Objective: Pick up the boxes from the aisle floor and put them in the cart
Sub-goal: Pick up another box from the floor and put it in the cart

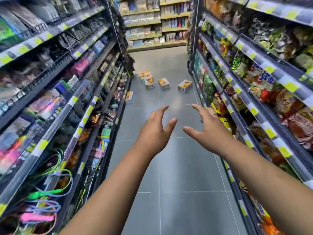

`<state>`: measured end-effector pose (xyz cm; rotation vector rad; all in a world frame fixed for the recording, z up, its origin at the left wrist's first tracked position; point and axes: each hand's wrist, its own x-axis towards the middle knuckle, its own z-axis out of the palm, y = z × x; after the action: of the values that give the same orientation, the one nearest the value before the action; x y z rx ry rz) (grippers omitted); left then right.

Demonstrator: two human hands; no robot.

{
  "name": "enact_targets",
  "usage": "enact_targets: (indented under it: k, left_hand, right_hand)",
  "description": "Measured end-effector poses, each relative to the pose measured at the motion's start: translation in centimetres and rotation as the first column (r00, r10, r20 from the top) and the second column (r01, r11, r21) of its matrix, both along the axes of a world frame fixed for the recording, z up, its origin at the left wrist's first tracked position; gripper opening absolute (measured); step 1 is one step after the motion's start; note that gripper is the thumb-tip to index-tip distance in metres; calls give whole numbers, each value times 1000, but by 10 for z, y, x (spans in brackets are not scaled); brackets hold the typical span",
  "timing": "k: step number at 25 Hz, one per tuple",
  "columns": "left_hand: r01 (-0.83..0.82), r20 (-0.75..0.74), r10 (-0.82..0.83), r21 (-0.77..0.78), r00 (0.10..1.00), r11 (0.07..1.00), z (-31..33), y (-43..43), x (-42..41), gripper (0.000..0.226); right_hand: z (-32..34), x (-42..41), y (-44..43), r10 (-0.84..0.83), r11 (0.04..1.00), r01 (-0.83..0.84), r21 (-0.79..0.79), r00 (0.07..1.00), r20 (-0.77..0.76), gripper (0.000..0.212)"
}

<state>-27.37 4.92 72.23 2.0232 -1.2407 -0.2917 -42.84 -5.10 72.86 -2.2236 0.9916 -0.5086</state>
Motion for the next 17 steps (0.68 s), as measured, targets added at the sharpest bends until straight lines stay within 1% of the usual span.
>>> enact_targets:
  k: [4, 8, 14, 17]
  left_hand:
    - [3, -25, -3, 16, 1000, 1000, -3, -54, 64, 55]
    - [-21, -26, 21, 23, 999, 1000, -15, -124, 137, 54]
    - [-103, -21, 103, 8, 994, 995, -10, -234, 243, 53]
    - [-184, -49, 185, 19, 982, 983, -9, -280, 306, 53]
  right_hand:
    - [-6, 68, -61, -7, 999, 7, 37, 1000, 22, 76]
    - [-17, 143, -138, 27, 998, -28, 53, 999, 22, 75]
    - [-16, 270, -263, 147, 988, -147, 53, 989, 7, 75]
    - [-13, 341, -319, 207, 977, -206, 47, 978, -4, 75]
